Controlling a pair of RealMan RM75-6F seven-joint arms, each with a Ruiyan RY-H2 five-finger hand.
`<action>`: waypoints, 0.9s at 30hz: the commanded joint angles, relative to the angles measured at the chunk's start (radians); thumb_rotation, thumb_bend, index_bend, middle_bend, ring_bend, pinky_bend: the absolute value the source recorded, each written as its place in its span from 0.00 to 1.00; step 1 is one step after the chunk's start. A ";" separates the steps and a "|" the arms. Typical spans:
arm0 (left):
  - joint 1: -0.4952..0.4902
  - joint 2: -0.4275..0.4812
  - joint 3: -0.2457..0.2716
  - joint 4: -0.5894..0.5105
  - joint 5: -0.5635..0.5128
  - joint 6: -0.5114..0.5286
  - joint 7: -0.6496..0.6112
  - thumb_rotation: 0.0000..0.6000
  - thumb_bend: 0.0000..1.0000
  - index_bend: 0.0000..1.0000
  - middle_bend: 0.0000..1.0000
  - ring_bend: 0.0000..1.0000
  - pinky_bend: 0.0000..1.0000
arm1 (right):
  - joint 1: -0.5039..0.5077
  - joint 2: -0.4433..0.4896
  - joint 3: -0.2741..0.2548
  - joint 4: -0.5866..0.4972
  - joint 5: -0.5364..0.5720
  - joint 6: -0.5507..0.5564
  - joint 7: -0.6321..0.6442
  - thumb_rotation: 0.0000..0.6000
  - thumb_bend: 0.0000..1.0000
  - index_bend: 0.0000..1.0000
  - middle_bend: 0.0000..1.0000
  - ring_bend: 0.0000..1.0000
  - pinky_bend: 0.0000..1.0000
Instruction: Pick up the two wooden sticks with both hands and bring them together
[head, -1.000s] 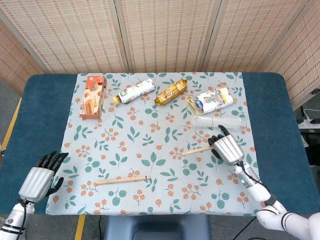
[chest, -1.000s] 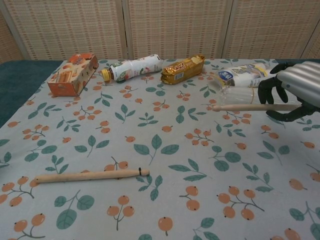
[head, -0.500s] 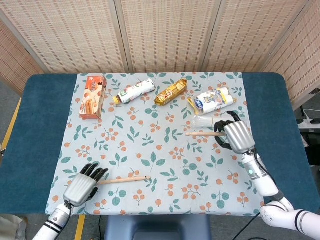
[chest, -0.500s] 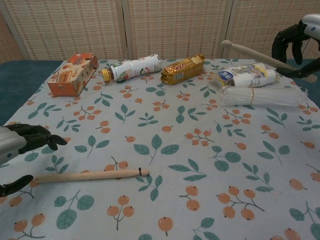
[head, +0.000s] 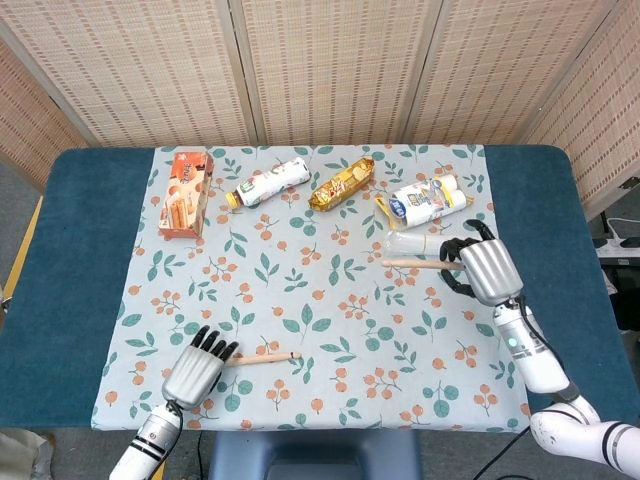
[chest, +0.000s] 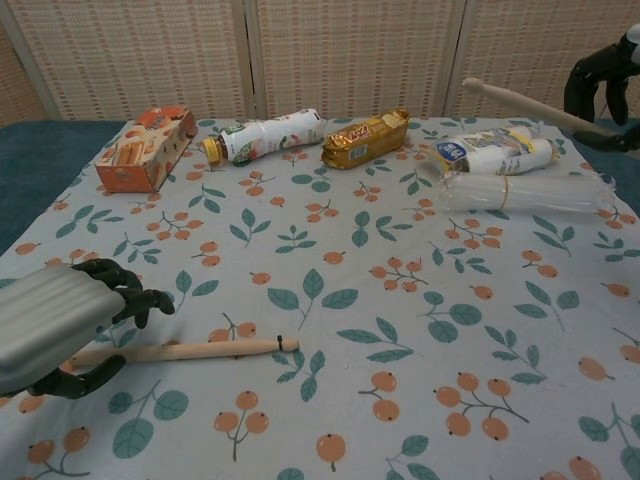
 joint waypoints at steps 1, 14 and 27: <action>-0.003 -0.018 0.000 0.020 -0.018 0.002 0.031 1.00 0.46 0.27 0.40 0.22 0.19 | 0.000 0.001 0.000 0.002 0.003 -0.003 0.002 1.00 0.50 0.88 0.73 0.60 0.18; -0.022 -0.031 0.015 0.055 -0.048 -0.018 0.053 1.00 0.46 0.32 0.45 0.27 0.20 | 0.002 0.001 0.002 0.009 0.010 -0.003 0.007 1.00 0.50 0.88 0.73 0.60 0.18; -0.037 -0.051 0.029 0.110 -0.030 -0.010 0.050 1.00 0.46 0.47 0.56 0.32 0.21 | 0.002 0.002 0.003 0.007 0.016 -0.001 0.005 1.00 0.50 0.88 0.73 0.60 0.18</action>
